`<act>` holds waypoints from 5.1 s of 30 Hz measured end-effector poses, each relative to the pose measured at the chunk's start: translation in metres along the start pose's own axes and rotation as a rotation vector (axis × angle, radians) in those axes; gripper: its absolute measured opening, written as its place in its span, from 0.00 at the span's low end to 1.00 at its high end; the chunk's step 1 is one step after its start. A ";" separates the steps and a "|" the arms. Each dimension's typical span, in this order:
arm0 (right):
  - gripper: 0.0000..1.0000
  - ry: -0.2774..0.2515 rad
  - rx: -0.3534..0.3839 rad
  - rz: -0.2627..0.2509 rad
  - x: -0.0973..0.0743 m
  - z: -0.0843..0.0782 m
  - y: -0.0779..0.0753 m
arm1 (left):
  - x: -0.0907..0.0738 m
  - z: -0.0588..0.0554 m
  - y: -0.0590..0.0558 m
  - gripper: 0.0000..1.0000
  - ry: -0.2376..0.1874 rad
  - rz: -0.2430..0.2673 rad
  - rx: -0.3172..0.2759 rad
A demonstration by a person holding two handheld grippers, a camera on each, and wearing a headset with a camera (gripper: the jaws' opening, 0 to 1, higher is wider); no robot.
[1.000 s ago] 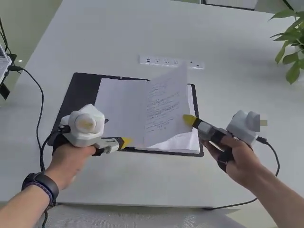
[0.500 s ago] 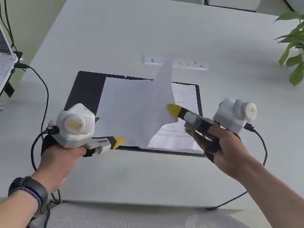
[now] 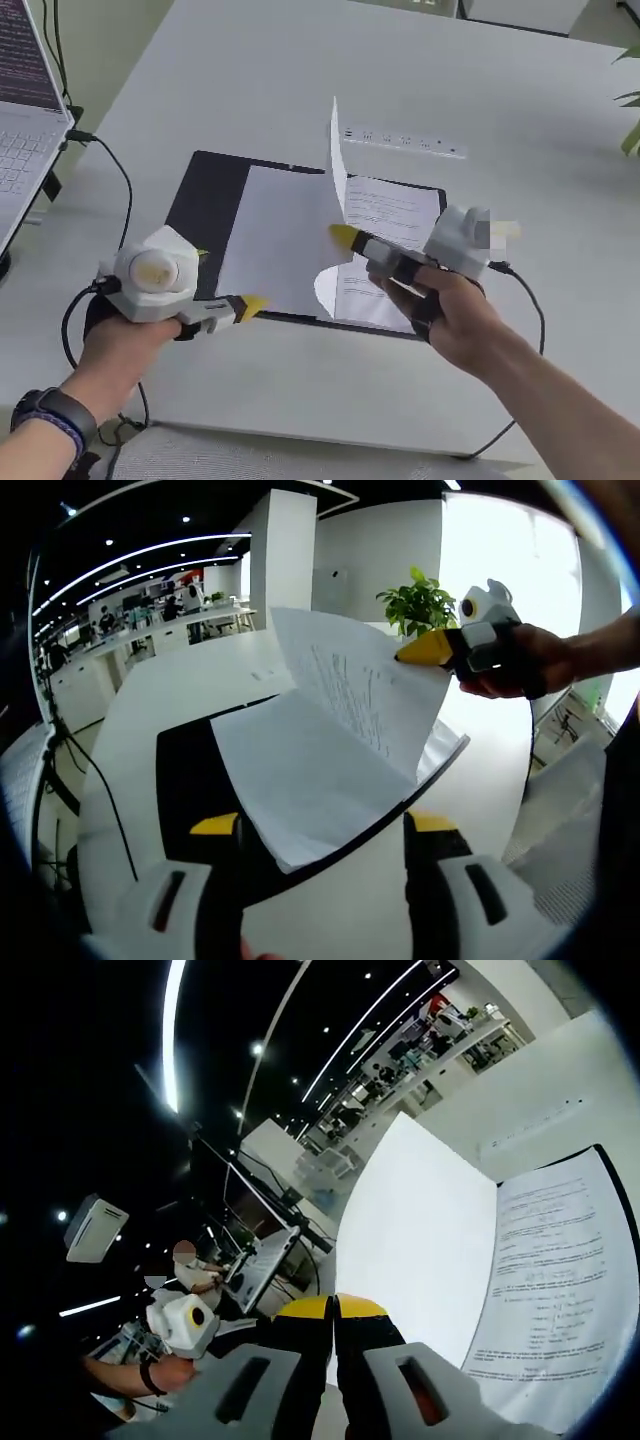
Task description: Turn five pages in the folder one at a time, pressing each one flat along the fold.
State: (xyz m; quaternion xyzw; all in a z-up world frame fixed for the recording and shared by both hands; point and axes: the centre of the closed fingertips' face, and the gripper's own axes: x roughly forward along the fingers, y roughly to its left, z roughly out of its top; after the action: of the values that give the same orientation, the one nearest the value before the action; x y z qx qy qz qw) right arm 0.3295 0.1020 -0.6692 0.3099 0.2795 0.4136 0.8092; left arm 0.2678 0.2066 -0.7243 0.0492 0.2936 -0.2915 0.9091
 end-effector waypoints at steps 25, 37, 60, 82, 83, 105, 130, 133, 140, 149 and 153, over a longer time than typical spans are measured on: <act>0.00 0.160 0.134 -0.002 0.085 -0.068 -0.026 | -0.014 -0.030 0.021 0.65 0.011 0.042 -0.104; 0.00 0.180 0.238 -0.040 0.100 -0.103 -0.023 | -0.017 -0.039 0.022 0.65 0.030 0.055 -0.136; 0.00 0.232 0.273 -0.095 0.117 -0.115 -0.064 | -0.021 -0.048 0.021 0.65 0.054 0.058 -0.160; 0.33 0.204 0.230 -0.034 0.115 -0.111 -0.047 | -0.005 -0.024 0.013 0.61 0.032 0.014 -0.115; 0.34 0.202 0.230 -0.034 0.113 -0.111 -0.047 | -0.004 -0.023 0.013 0.60 0.029 0.011 -0.112; 0.29 0.087 0.196 -0.055 0.063 -0.071 -0.042 | 0.044 -0.007 0.022 0.23 0.049 -0.062 -0.045; 0.22 0.025 0.223 -0.103 0.030 -0.054 -0.050 | 0.063 -0.057 0.028 0.00 0.192 -0.028 -0.070; 0.22 0.019 0.228 -0.102 0.031 -0.053 -0.050 | 0.063 -0.057 0.027 0.00 0.194 -0.025 -0.042; 0.23 0.026 0.222 -0.099 0.032 -0.050 -0.052 | 0.062 -0.056 0.028 0.00 0.184 -0.018 -0.049; 0.22 0.020 0.204 -0.112 0.028 -0.035 -0.065 | 0.062 -0.057 0.028 0.00 0.175 -0.016 -0.047; 0.21 0.027 0.188 -0.113 0.029 -0.028 -0.070 | 0.062 -0.057 0.028 0.00 0.177 -0.008 -0.023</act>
State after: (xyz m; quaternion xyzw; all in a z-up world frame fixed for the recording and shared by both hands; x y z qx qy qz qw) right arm 0.3585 0.1012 -0.7446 0.3626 0.3451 0.3436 0.7946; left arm 0.2953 0.2131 -0.8082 0.0632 0.3764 -0.2865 0.8788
